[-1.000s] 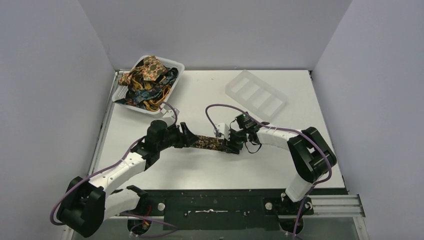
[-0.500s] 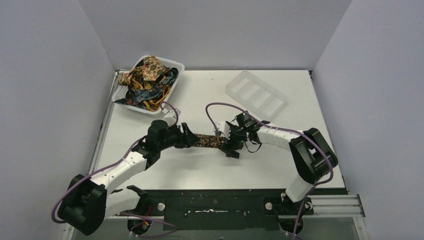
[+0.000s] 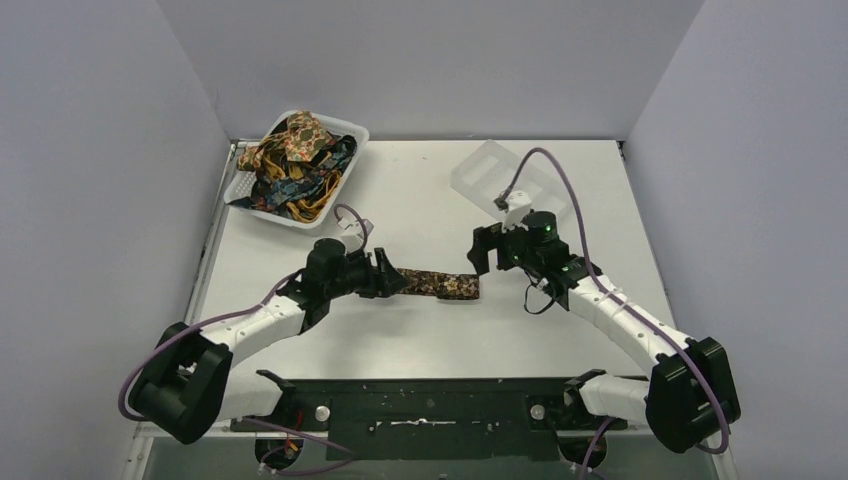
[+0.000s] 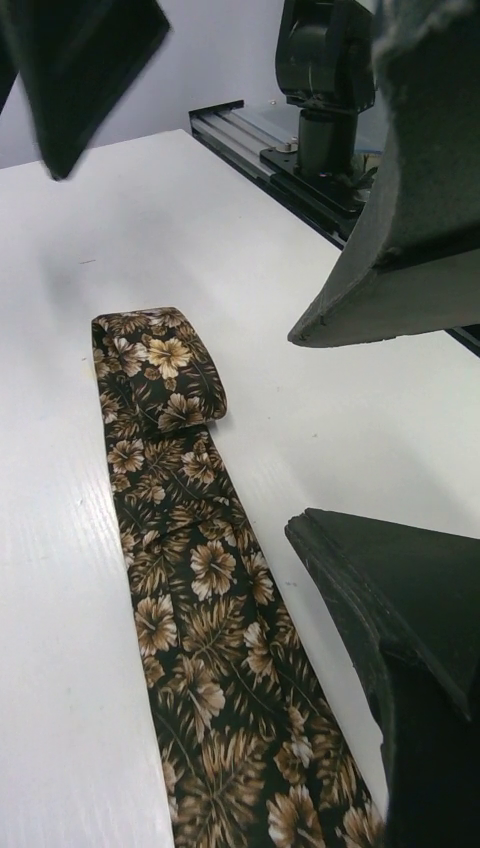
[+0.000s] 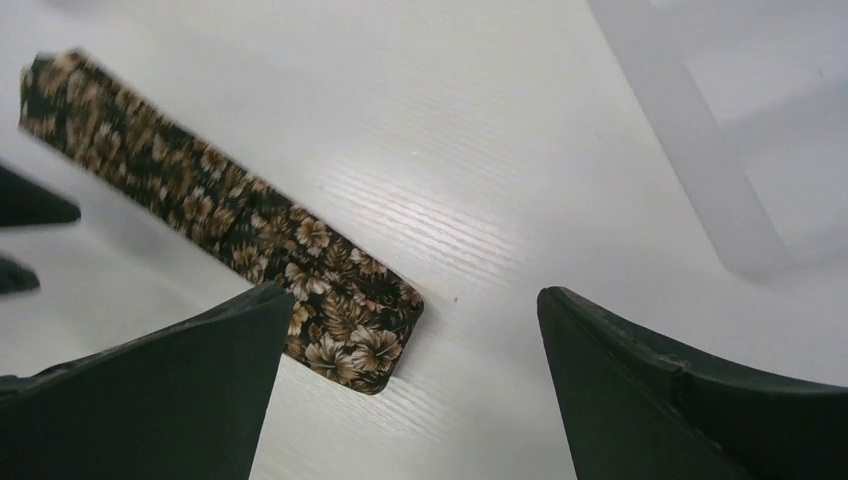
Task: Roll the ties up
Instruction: Roll the tie at the center of the board.
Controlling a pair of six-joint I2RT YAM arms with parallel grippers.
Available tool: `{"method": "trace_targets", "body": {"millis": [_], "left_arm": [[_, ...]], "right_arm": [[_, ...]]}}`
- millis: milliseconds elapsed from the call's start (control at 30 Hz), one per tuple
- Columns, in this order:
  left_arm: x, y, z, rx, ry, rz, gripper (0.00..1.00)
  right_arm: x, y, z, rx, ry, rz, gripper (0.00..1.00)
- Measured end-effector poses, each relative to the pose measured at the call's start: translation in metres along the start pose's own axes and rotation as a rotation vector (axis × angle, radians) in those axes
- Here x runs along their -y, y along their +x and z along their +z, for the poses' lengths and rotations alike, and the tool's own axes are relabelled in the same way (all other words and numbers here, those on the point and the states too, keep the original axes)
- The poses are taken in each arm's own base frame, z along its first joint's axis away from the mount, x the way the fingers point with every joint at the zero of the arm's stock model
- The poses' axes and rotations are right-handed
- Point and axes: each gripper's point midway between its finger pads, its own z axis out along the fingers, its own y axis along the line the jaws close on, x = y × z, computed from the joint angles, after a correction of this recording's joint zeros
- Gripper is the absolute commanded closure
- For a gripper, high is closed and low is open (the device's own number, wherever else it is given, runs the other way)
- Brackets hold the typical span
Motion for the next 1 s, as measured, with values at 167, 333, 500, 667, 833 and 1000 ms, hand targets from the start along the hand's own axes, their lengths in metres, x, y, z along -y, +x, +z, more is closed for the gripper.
{"method": "trace_targets", "body": {"millis": [167, 333, 500, 667, 833, 1000], "left_arm": [[0.007, 0.014, 0.017, -0.059, 0.013, -0.002, 0.41], [0.023, 0.021, 0.040, -0.093, 0.047, -0.003, 0.41], [0.032, 0.026, 0.064, -0.117, 0.066, -0.015, 0.49], [0.034, 0.036, 0.079, -0.149, 0.067, -0.026, 0.52], [0.031, 0.042, 0.083, -0.166, 0.059, -0.031, 0.52], [0.027, 0.045, 0.091, -0.180, 0.054, -0.035, 0.54]], "right_arm": [[0.033, 0.024, -0.010, -0.048, 0.248, 0.431, 0.00], [0.019, 0.072, -0.019, -0.086, 0.257, 0.665, 0.08], [0.003, 0.094, -0.009, -0.143, 0.186, 0.800, 0.18], [-0.008, 0.090, 0.010, -0.146, 0.077, 0.872, 0.21], [-0.013, 0.089, 0.020, -0.154, 0.008, 0.907, 0.26], [-0.015, 0.091, 0.026, -0.164, -0.029, 0.927, 0.31]]}}
